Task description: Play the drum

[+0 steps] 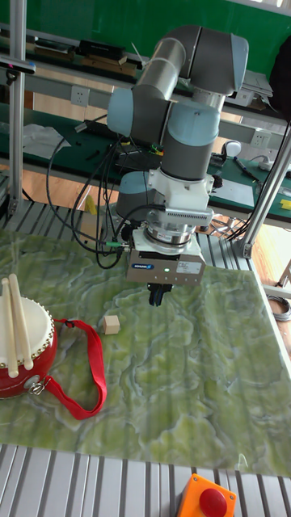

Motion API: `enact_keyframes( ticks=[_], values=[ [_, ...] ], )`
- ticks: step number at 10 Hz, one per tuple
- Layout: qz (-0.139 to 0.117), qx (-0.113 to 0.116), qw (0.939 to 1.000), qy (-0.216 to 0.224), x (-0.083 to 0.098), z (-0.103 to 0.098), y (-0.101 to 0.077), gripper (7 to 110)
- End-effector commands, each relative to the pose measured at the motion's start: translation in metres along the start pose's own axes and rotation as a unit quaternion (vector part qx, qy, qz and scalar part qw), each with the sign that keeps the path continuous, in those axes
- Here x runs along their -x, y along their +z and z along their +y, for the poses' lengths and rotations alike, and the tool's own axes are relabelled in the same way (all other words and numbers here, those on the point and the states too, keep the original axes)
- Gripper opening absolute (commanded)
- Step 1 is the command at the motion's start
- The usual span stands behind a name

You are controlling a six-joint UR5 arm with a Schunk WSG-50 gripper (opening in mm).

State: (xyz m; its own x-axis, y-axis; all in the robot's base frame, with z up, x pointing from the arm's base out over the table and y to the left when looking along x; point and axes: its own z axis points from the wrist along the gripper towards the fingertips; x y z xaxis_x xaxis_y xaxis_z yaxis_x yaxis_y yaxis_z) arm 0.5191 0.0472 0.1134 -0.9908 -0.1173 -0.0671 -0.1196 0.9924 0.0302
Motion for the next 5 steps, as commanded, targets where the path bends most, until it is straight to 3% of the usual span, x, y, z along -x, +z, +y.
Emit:
enact_keyframes(
  ticks=[1,2,4,5],
  values=[
    [0.025,-0.001,0.9997,0.002,-0.008,-0.01,-0.016,7],
    [0.018,-0.009,0.9998,-0.002,-0.002,-0.019,-0.015,7],
    [0.034,-0.064,0.9972,0.017,-0.003,-0.056,-0.018,7],
    [0.028,-0.077,0.9961,0.032,0.003,-0.068,-0.023,7]
  ],
)
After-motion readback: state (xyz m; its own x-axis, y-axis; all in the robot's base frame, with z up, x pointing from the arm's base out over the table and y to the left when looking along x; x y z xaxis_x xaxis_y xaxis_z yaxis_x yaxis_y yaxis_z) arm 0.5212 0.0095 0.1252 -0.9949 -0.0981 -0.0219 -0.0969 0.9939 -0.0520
